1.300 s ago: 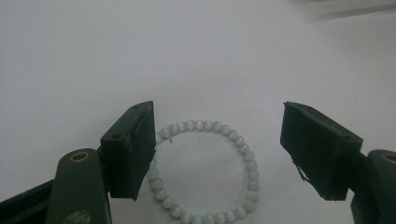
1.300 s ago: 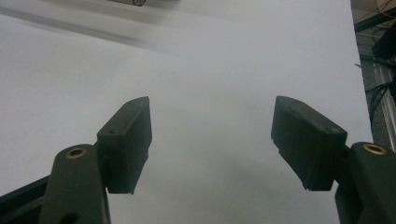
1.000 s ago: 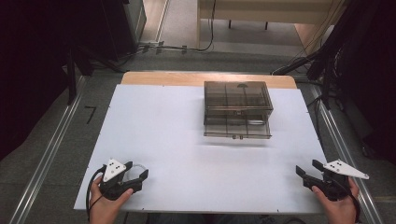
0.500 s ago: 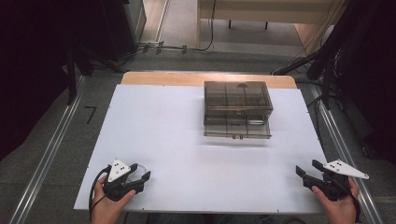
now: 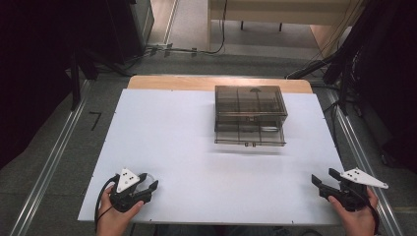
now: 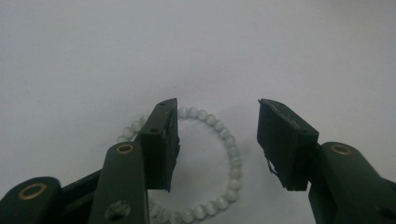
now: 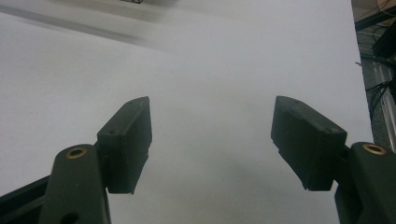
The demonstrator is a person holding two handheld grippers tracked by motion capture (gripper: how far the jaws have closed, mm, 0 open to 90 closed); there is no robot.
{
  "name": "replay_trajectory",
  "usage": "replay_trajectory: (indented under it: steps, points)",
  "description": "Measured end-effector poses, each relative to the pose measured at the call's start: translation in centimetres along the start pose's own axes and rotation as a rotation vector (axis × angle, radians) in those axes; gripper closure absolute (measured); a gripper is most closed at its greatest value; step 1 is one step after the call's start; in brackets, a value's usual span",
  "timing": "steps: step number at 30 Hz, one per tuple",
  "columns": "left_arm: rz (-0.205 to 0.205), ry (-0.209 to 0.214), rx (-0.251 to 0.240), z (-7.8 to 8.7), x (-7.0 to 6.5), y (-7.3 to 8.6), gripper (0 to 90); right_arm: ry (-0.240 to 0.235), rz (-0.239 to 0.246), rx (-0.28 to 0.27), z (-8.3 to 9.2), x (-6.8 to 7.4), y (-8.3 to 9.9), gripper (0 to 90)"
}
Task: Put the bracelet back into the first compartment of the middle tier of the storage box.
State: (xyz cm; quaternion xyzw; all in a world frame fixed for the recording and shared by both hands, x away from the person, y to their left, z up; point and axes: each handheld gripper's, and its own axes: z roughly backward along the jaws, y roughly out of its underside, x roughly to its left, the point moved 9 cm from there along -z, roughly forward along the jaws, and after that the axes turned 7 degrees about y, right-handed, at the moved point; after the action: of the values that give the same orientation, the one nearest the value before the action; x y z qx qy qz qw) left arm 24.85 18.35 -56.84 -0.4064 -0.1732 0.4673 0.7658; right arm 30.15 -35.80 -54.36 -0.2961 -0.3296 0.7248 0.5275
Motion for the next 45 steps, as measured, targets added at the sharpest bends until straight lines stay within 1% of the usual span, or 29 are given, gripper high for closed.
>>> replay_trajectory:
  steps: [7, 8, 10, 12, 14, 15, 17, 23, 24, 25, 30, 33, 34, 37, 45]
  points:
    - [-0.038, 0.008, 0.022, -0.32, -0.48, 0.15, 54.8, 0.002, 0.001, 0.001, -0.02, -0.02, 0.01, 27.7]
    - [-0.042, 0.013, 0.025, -0.36, -0.53, 0.16, 57.1, 0.001, 0.001, 0.001, -0.02, -0.03, 0.01, 27.7]
    - [-0.041, 0.029, 0.032, -0.48, -0.7, 0.21, 61.0, 0.001, 0.0, 0.001, -0.02, -0.04, 0.0, 27.8]
    - [-0.047, 0.026, 0.035, -0.48, -0.7, 0.21, 62.4, 0.001, -0.001, 0.001, -0.03, -0.02, 0.0, 27.8]
    - [-0.045, 0.026, 0.036, -0.5, -0.71, 0.21, 63.7, 0.002, -0.001, 0.001, -0.04, -0.02, 0.0, 27.8]
    - [-0.047, 0.026, 0.036, -0.5, -0.69, 0.2, 66.2, 0.002, 0.0, 0.002, -0.04, -0.03, 0.01, 27.8]
    - [-0.044, 0.025, 0.036, -0.5, -0.63, 0.19, 67.0, 0.001, 0.0, 0.002, -0.04, -0.03, 0.01, 27.9]
    - [-0.057, 0.004, 0.042, -0.55, -0.61, 0.23, 70.9, 0.002, 0.001, 0.004, -0.06, -0.02, 0.02, 27.9]
    - [-0.057, 0.005, 0.041, -0.57, -0.61, 0.22, 71.6, 0.002, 0.001, 0.004, -0.06, -0.01, 0.02, 27.9]
    - [-0.054, 0.009, 0.04, -0.57, -0.61, 0.22, 75.3, 0.003, 0.001, 0.004, -0.05, -0.02, 0.03, 27.9]
    - [-0.048, 0.001, 0.038, -0.59, -0.44, 0.22, 79.0, 0.004, 0.002, 0.004, -0.06, -0.05, 0.05, 28.3]
    - [-0.047, -0.006, 0.04, -0.6, -0.42, 0.23, 80.6, 0.005, 0.002, 0.006, -0.07, -0.04, 0.07, 28.3]
    - [-0.055, -0.008, 0.04, -0.63, -0.42, 0.23, 81.3, 0.004, 0.002, 0.006, -0.06, -0.03, 0.07, 28.3]
    - [-0.06, -0.017, 0.039, -0.7, -0.41, 0.23, 83.4, 0.006, 0.003, 0.002, -0.06, -0.06, 0.04, 28.3]
    - [-0.055, -0.017, 0.035, -0.75, -0.39, 0.22, 86.1, 0.006, 0.004, 0.004, -0.06, -0.01, 0.03, 28.3]
